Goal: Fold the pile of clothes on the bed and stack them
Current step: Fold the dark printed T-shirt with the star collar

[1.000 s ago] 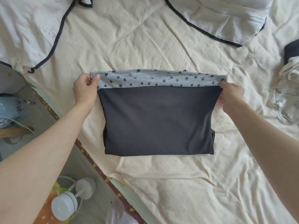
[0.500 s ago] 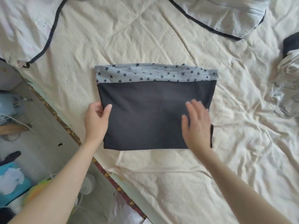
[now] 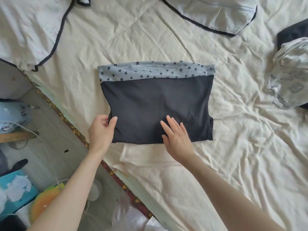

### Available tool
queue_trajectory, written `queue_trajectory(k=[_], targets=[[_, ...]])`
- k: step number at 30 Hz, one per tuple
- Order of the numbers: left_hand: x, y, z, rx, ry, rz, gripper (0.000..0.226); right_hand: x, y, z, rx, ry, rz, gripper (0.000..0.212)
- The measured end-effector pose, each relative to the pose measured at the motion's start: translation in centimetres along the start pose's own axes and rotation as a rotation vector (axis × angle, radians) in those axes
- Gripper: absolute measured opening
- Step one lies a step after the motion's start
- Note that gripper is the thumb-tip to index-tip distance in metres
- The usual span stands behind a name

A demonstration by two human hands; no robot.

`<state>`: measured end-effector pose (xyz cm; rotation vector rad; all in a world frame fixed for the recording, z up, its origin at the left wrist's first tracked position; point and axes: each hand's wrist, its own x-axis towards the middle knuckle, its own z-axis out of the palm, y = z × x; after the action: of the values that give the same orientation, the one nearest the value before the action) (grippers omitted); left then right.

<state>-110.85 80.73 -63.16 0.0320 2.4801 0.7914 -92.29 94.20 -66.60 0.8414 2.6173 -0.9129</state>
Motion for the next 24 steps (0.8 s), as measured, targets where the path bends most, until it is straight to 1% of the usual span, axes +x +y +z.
queue_trajectory(k=[2, 6, 8, 10, 12, 13, 14, 16, 17, 18, 20, 22, 24], targets=[[-0.8, 2.5, 0.0, 0.014, 0.008, 0.105, 0.017, -0.8, 0.2, -1.1, 0.207, 0.083, 0.077, 0.042], [-2.9, 8.2, 2.6, -0.007, -0.016, 0.267, 0.013, -2.7, 1.2, -3.7, 0.763, 0.185, 0.419, 0.036], [-4.3, 10.9, 5.1, -0.024, -0.072, 0.328, 0.015, -3.6, 2.2, -5.0, 0.962, 0.252, 0.523, 0.033], [-5.9, 13.0, 8.2, -0.009, -0.122, 0.376, 0.016, -4.6, 3.7, -6.1, 1.103, 0.309, 0.585, 0.031], [-7.6, 14.5, 11.1, 0.027, -0.172, 0.435, 0.015, -5.6, 5.2, -6.8, 1.189, 0.340, 0.626, 0.028], [-8.5, 14.8, 12.5, 0.038, -0.225, 0.459, 0.011, -5.9, 5.8, -7.0, 1.227, 0.341, 0.644, 0.026], [-9.2, 14.9, 13.7, 0.043, -0.311, 0.469, 0.009, -6.2, 6.4, -7.1, 1.271, 0.334, 0.664, 0.026], [-10.4, 14.4, 15.2, 0.059, -0.503, 0.437, 0.027, -6.4, 7.3, -7.1, 1.374, 0.304, 0.709, 0.029], [-10.6, 13.7, 15.4, 0.073, -0.545, 0.430, 0.032, -6.3, 7.5, -7.0, 1.405, 0.287, 0.731, 0.034], [-10.5, 12.8, 15.4, 0.081, -0.538, 0.445, 0.032, -6.1, 7.7, -6.9, 1.418, 0.275, 0.753, 0.039], [-9.8, 10.8, 14.6, 0.092, -0.456, 0.475, 0.024, -5.5, 7.6, -6.8, 1.410, 0.290, 0.791, 0.045], [-8.7, 8.5, 13.3, 0.102, -0.354, 0.448, 0.019, -4.7, 7.4, -6.7, 1.380, 0.330, 0.818, 0.043], [-7.6, 6.6, 11.9, 0.114, -0.270, 0.385, 0.019, -4.0, 7.1, -6.6, 1.293, 0.361, 0.823, 0.040]])
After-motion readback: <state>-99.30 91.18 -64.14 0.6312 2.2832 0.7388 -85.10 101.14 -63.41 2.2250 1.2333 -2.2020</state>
